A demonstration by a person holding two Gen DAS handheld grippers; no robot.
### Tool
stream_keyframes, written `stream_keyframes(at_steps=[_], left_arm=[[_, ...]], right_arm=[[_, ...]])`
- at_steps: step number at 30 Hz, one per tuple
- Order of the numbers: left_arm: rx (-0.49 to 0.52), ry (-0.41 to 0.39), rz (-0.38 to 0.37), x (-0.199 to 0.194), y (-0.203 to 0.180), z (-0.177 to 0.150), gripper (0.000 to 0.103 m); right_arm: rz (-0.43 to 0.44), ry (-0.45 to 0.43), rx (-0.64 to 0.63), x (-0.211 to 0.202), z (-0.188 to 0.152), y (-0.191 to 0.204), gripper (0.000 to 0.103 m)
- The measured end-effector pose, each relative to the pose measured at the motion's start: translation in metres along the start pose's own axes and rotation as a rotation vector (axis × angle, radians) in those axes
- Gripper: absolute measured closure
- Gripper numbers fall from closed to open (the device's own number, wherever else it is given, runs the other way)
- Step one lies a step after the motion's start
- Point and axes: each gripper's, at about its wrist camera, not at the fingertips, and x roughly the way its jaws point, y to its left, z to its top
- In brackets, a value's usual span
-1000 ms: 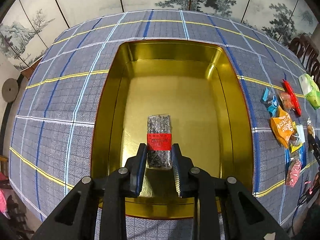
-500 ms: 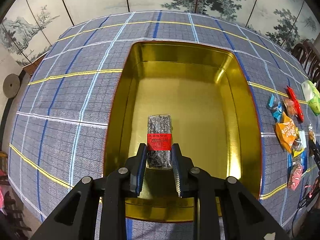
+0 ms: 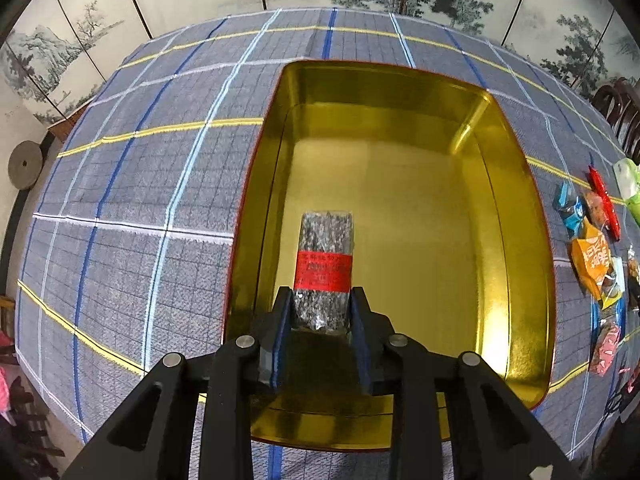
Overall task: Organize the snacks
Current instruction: 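Carry the dark grey packet into the gold tin and open the left gripper, then carry the twisted-dough bag into the gold tin and open the right gripper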
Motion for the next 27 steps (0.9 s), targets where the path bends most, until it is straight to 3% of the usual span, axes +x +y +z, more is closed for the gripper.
stream_keyframes(at_steps=[3, 5, 7, 12, 16, 22, 27], left_arm=[[0.002, 0.015, 0.005, 0.005, 0.000, -0.002, 0.074], [0.020, 0.005, 0.020, 0.004, -0.003, -0.002, 0.066], [0.025, -0.012, 0.012, 0.001, -0.006, -0.002, 0.052], [0.044, -0.062, -0.009, -0.015, -0.012, -0.001, 0.041], [0.026, -0.134, -0.019, -0.040, -0.013, 0.000, 0.033], [-0.029, -0.208, 0.008, -0.070, -0.001, -0.009, 0.032], [-0.077, -0.213, 0.058, -0.080, 0.018, -0.025, 0.029]], right_arm=[[-0.007, 0.015, 0.017, 0.001, 0.002, 0.000, 0.066], [-0.012, 0.018, 0.029, -0.001, 0.002, 0.001, 0.066], [-0.021, 0.008, 0.031, -0.006, 0.004, 0.004, 0.066], [-0.033, -0.023, 0.040, -0.025, 0.015, 0.013, 0.066], [0.005, -0.046, 0.031, -0.045, 0.029, 0.034, 0.066], [0.138, -0.022, -0.040, -0.053, 0.047, 0.109, 0.066], [0.248, 0.000, -0.130, -0.052, 0.051, 0.179, 0.066]])
